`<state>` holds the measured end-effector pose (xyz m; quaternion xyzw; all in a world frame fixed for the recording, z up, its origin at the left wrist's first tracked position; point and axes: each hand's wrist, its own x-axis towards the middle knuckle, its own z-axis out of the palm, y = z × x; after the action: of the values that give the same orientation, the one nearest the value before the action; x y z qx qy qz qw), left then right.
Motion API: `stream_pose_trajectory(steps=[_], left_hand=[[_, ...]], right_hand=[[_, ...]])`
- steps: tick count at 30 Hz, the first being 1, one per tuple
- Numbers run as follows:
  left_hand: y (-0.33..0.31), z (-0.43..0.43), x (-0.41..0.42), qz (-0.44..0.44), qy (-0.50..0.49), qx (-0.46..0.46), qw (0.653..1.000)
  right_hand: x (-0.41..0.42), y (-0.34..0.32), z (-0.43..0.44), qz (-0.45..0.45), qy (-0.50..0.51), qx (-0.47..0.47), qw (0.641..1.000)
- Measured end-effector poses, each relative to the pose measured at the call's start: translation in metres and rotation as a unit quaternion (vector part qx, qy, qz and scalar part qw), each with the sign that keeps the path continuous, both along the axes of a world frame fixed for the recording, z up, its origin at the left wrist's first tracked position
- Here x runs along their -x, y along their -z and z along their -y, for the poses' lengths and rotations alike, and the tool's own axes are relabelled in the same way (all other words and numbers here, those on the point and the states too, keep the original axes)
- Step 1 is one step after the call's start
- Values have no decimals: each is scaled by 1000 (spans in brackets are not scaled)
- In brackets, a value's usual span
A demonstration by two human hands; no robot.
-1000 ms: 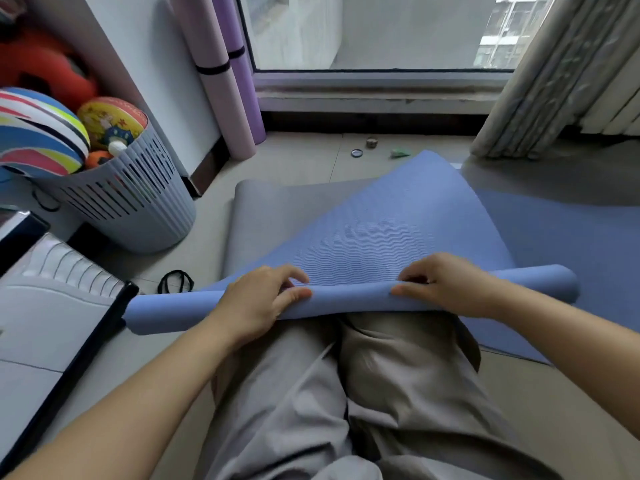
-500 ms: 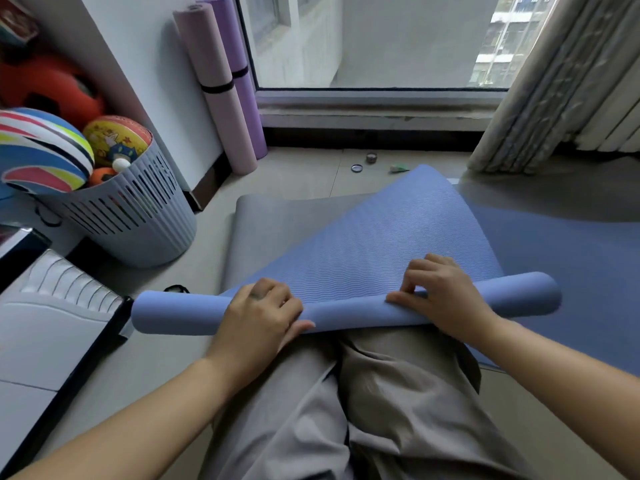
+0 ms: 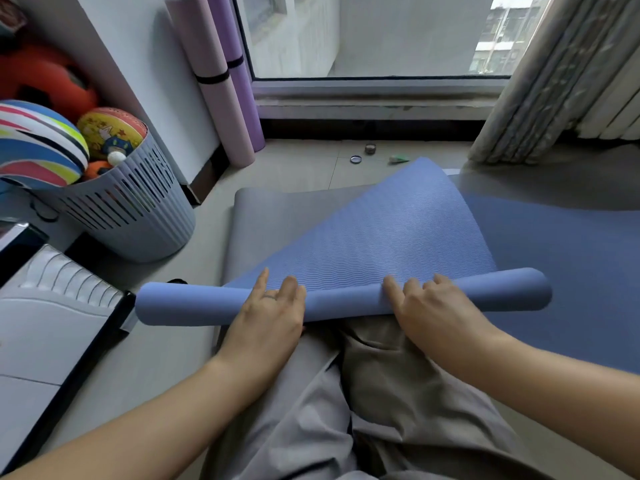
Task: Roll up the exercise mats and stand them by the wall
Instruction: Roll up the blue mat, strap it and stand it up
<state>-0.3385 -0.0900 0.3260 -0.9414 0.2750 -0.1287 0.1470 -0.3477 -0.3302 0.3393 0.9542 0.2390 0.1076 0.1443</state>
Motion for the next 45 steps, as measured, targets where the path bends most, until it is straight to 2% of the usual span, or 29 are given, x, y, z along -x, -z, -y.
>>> stream_pose_trajectory(steps=[3,5,8,10,14,18,21,25,31,36,38,40,43,45], left_hand=[[0,7,-5,5,-5,-1,1000],[1,7,-12,-8,-1,8,1000],[3,-3,-16,-83,-19,34,996],[1,-10,-15,-136,-25,91,986],[-8,-19,-21,-145,41,152,977],[-24,-18,-28,-181,38,126,975],[-45,-15,-28,-237,2,88,968],[-72,-13,-14,-274,36,68,959],[-62,-11,-7,-382,47,78,920],[-53,-19,-20,-482,1,198,854],[-44,-22,-19,-478,-23,240,844],[-39,-22,-17,-448,-21,256,857],[-32,-17,-17,-369,-21,228,901],[-28,-11,-17,-276,-18,206,939]], right_hand=[[-2,-10,-13,-113,25,43,992],[-7,-17,-10,-165,46,23,985],[-14,-24,-8,-174,56,12,983],[-15,-27,-10,-185,55,15,981],[-15,-31,-12,-191,51,34,980],[-23,-39,-5,-191,47,-13,980],[-31,-52,3,-229,44,-61,971],[-23,-79,13,-288,30,-82,954],[-5,-70,14,-377,29,-68,923],[-27,-59,25,-470,64,-77,877],[-33,-51,33,-501,75,-122,854],[-34,-45,40,-522,85,-176,830],[-33,-40,45,-534,101,-256,799],[-31,-36,45,-521,90,-279,802]])
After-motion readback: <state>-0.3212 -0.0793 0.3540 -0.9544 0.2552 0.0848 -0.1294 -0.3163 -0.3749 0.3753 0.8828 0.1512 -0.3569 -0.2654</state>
